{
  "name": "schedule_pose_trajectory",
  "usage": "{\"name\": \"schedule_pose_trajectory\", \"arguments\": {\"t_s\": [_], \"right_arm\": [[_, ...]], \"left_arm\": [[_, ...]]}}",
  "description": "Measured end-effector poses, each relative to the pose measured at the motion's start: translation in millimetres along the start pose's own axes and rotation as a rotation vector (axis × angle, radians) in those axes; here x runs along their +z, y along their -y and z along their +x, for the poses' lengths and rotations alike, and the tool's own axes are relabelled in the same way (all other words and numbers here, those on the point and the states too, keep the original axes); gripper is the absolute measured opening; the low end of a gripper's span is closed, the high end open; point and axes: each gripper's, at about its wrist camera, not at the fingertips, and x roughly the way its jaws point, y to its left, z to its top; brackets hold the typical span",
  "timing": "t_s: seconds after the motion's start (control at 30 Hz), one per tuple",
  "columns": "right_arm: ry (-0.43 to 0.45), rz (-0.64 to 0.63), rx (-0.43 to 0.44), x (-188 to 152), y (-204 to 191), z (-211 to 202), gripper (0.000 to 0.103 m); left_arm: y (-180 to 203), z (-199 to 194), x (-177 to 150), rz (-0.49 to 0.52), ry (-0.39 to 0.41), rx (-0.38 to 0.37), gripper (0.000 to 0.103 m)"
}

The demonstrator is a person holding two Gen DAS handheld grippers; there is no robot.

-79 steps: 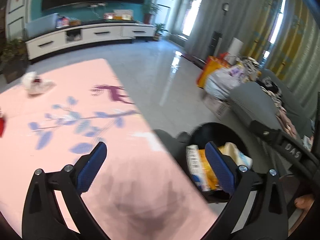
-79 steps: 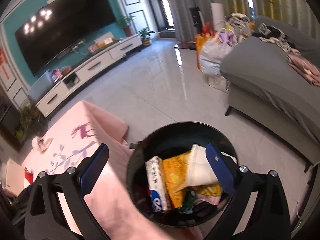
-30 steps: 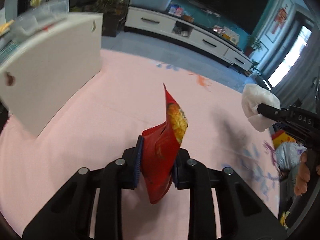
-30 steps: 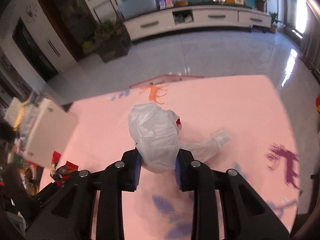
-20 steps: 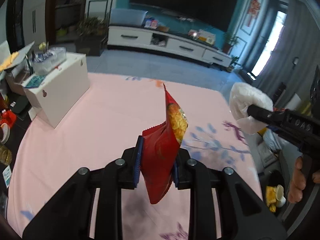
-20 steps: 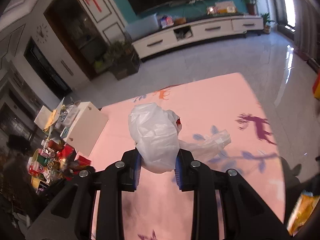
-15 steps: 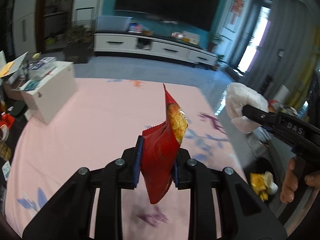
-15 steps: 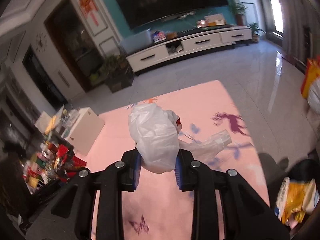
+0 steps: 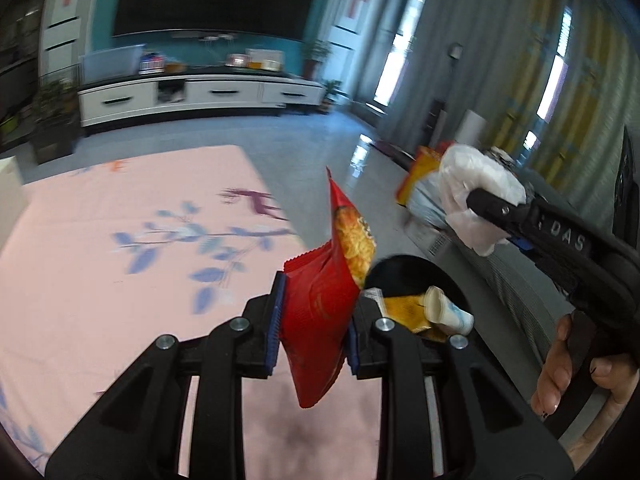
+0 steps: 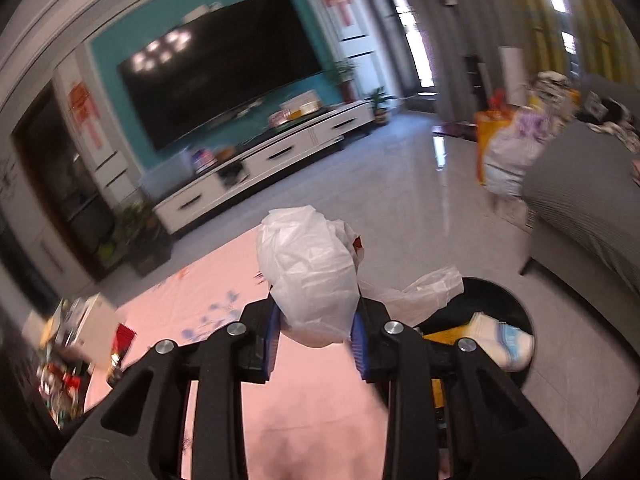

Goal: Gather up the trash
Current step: 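Carry the red snack bag and white plastic bag over the black bin, then open both tools to drop the red bag and plastic bag into the bin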

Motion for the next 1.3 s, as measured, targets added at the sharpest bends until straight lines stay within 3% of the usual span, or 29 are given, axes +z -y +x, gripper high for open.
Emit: {"name": "schedule_pose_trajectory", "arguments": {"t_s": [0.3,0.63,0.93,1.3], "right_arm": [[-0.068,0.17,-0.122,-10,90,19,0.031],[-0.214,0.282,-0.209,-34,152,49,0.035],[-0.297,0.327,-0.201,-44,161,72,0.038],[-0.304,0.375,-0.187,-44,161,74,0.062]], "left_arm": [[81,80,-19,0.092,-0.105,-0.114,0.026],[119,149,-45,0.102,-0.23,-0.151,0.027],[129,187,-60,0.113,-0.31,-0.146,0.027],[130,196,-63,0.109,-0.337,-0.132,0.037]]}}
